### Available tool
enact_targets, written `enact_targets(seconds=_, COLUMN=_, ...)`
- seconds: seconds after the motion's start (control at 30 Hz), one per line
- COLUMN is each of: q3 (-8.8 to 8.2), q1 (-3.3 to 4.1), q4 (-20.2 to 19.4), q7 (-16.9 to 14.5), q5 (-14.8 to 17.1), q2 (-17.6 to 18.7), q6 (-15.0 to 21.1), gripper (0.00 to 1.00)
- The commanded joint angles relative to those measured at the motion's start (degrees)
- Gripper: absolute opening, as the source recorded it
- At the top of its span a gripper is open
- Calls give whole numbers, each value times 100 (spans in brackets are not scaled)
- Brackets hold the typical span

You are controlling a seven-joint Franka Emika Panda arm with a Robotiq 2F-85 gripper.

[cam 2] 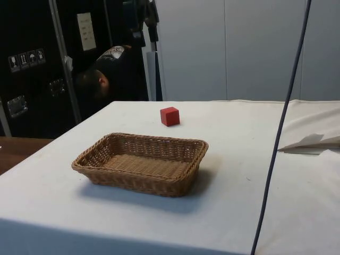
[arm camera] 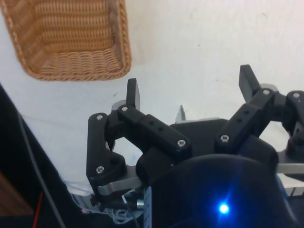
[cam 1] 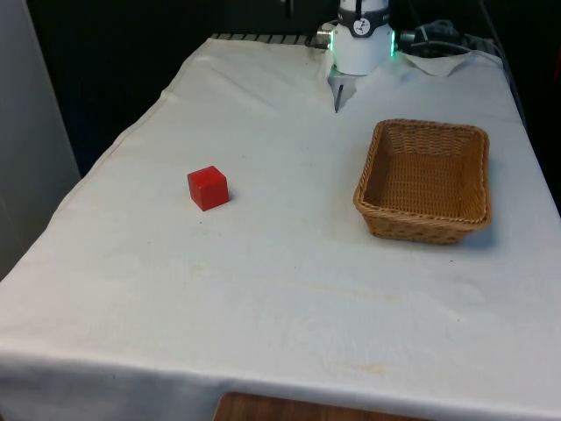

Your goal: Pick up the cube and place it into the basket.

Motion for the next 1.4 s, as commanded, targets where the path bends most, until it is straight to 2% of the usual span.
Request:
enact_targets(seconds=0.0, q3=-29, q1=-11, q4=-40, q7=-17, q5=-63, q2=23, q6=97, gripper=100)
enact_targets(seconds=0.2, q3=-97, q1=-23, q4=-155, q7=-40, q5=-166, q2=132, q6=327, gripper=100)
enact_targets(seconds=0.23, q3=-92, q1=-23, q4=-103, q7=-46, q5=-109, q2=115, q6=201, gripper=100)
enact_targets(seconds=0.27, q3=-103, q1=-23, q4=-178, q7=-34, q5=-178, q2=143, q6=355, gripper=100)
enact_targets(seconds=0.5, q3=-109, q1=-17, q4=-384, q7=29, q5=-246, q2=298, q6=693, gripper=100)
enact_targets(seconds=0.57, q3=-103, q1=-23, q4=-384, q7=0, q5=-201, q2=321, q6=670, gripper=100)
enact_targets(seconds=0.8, q3=-143, q1=-29, q4=-619, q7=138, q5=-281, q2=395, q6=1169, gripper=100)
enact_targets(seconds=0.83, q3=-126, q1=-29, q4=-579, q7=80, q5=-218, q2=395, q6=1037, gripper=100)
enact_targets(seconds=0.87, q3=-149, q1=-29, q4=-647, q7=143, q5=-281, q2=401, q6=1226, gripper=100)
enact_targets(seconds=1.0, q3=-235, q1=-46, q4=-762, q7=132, q5=-275, q2=453, q6=1530, gripper=100)
enact_targets(seconds=1.1, q3=-298, q1=-46, q4=-808, q7=126, q5=-286, q2=493, q6=1679, gripper=100)
enact_targets(seconds=1.13, q3=-286, q1=-40, q4=-791, q7=103, q5=-235, q2=481, q6=1599, gripper=100)
enact_targets(seconds=1.37, q3=-458, q1=-63, q4=-888, q7=97, q5=-286, q2=653, q6=2074, gripper=100)
